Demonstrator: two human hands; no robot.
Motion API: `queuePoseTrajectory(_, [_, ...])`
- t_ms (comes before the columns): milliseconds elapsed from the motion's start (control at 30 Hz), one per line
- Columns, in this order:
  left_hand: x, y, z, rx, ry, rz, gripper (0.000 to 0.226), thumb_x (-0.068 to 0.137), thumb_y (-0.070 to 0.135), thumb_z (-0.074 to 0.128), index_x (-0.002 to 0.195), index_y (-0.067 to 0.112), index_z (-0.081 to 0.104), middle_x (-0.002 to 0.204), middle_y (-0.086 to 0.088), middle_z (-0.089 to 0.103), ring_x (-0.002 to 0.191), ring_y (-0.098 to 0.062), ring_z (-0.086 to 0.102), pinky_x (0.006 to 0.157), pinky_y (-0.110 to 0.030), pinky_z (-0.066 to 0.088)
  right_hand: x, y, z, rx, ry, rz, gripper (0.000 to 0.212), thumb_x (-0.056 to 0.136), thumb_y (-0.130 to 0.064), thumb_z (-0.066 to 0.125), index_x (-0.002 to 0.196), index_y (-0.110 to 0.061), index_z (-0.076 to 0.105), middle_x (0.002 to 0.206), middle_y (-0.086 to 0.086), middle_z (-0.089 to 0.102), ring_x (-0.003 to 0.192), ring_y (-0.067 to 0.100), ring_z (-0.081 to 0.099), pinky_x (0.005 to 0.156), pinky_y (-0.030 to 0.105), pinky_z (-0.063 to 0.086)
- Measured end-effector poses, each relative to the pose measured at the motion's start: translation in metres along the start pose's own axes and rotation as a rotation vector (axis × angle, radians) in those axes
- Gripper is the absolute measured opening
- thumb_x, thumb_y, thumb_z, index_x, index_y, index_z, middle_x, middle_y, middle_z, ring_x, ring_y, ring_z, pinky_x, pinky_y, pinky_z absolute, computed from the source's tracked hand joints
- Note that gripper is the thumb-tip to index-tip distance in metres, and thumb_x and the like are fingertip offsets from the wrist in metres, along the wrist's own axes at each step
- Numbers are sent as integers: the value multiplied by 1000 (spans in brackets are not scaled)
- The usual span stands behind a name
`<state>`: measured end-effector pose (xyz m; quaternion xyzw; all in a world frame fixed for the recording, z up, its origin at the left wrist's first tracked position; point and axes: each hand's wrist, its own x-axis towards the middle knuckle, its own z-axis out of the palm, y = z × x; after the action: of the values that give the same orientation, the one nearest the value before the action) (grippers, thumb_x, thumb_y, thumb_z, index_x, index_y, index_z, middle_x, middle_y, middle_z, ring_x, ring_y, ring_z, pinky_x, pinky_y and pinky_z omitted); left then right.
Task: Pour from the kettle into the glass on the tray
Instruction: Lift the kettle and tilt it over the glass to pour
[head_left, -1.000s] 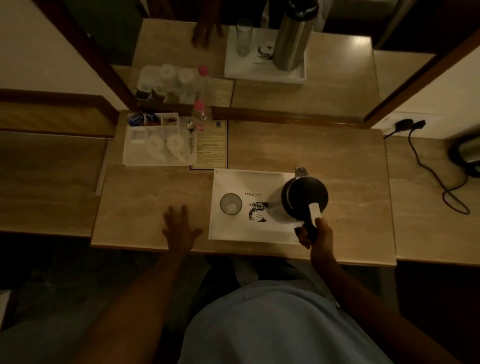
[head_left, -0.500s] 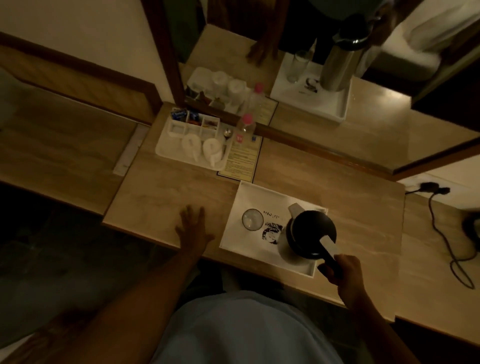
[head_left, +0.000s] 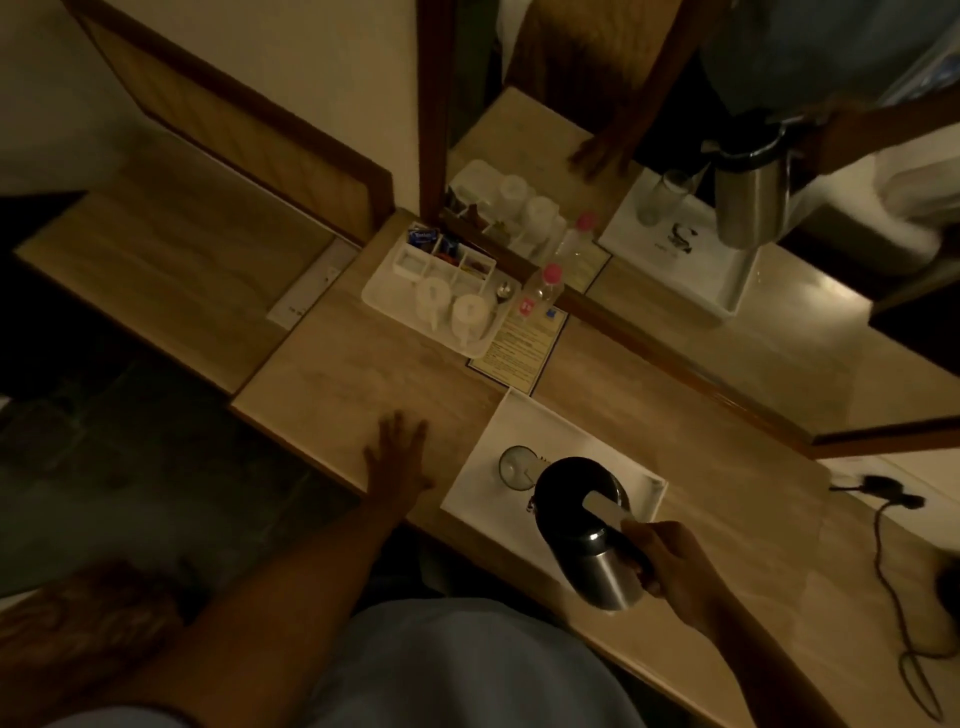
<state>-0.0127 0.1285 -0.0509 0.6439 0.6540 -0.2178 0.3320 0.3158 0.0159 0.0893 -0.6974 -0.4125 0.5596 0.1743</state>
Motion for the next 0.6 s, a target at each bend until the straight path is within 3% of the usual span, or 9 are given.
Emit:
queuePoseTrajectory(167, [0, -3, 0, -11, 4, 7, 102, 99, 44, 67, 169, 30, -5, 175, -10, -21, 164, -37, -13, 129, -65, 16, 10, -14, -1, -69, -14, 71, 55, 92, -58, 53, 66, -13, 74, 47, 0, 59, 40, 9, 51, 42, 16, 39])
queuePoseTrajectory(400, [1, -4, -1, -33, 3, 1, 101, 99, 44, 68, 169, 31, -4, 175, -9, -21, 165, -36, -15, 129, -65, 15, 19, -38, 0, -174, -48, 188, 49, 102, -39, 50, 69, -7, 68, 43, -3, 56, 35, 5, 49, 39, 14, 38])
queuePoseTrajectory(600, [1, -5, 0, -37, 6, -2, 101, 99, 44, 68, 169, 31, -3, 175, -9, -21, 165, -35, -14, 129, -65, 15, 22, -54, 3, -177, -56, 275, 50, 103, -34, 50, 61, -10, 61, 41, -4, 51, 31, 8, 43, 35, 18, 34])
